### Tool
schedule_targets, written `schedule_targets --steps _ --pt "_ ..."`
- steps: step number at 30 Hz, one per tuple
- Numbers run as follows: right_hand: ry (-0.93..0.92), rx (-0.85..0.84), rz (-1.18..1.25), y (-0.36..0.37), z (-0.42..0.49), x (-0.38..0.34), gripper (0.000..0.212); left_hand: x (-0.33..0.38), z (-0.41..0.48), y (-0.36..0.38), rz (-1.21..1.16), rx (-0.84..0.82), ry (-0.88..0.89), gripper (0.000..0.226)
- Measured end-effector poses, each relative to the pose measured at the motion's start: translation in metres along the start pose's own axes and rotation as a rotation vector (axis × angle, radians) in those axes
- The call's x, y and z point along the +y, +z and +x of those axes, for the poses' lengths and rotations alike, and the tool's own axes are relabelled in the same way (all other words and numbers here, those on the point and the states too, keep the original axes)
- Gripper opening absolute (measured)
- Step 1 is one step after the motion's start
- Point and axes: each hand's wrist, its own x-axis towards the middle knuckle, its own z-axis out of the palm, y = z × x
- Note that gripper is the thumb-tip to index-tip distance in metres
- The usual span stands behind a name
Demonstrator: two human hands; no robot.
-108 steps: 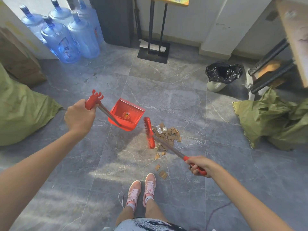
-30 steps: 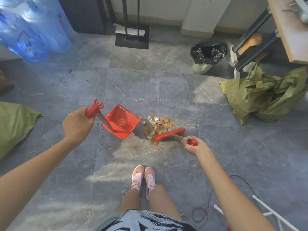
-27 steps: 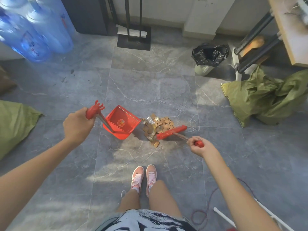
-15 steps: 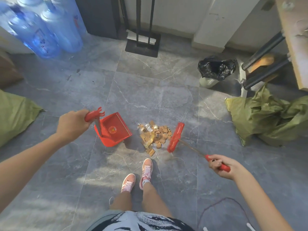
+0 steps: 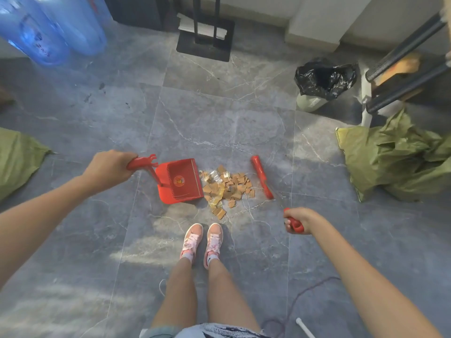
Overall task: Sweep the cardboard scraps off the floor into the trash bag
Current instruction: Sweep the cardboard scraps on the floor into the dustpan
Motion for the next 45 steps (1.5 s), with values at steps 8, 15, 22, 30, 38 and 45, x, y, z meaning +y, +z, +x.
schedule_targets --steps 8,15,22,30,38,45 --pt "0.105 -0.085 -0.149 0.038 0.008 0.01 0.01 -0.003 0.025 -0.005 0.049 -0.108 0.04 0.033" --pt "0.052 0.013 -0.137 0.053 0.007 0.013 0.015 -0.026 0.034 -0.036 -0.014 -0.014 0.067 0.036" --pt "0.194 -0.141 0.0 0.046 0.015 0.003 0.021 -0.03 0.033 -0.027 -0.041 -0.008 0.124 0.037" --pt "0.104 -0.012 -0.085 0.067 0.031 0.001 0.013 -0.028 0.046 -0.001 -0.037 0.015 0.177 0.039" --pt "0.01 -0.004 -0.002 0.075 0.023 0.005 0.005 -0.015 0.049 -0.003 -0.028 0.004 0.229 0.041" --pt "0.044 0.014 0.155 0.063 0.022 -0.001 0.011 0.009 0.061 0.003 -0.073 -0.001 0.237 0.042"
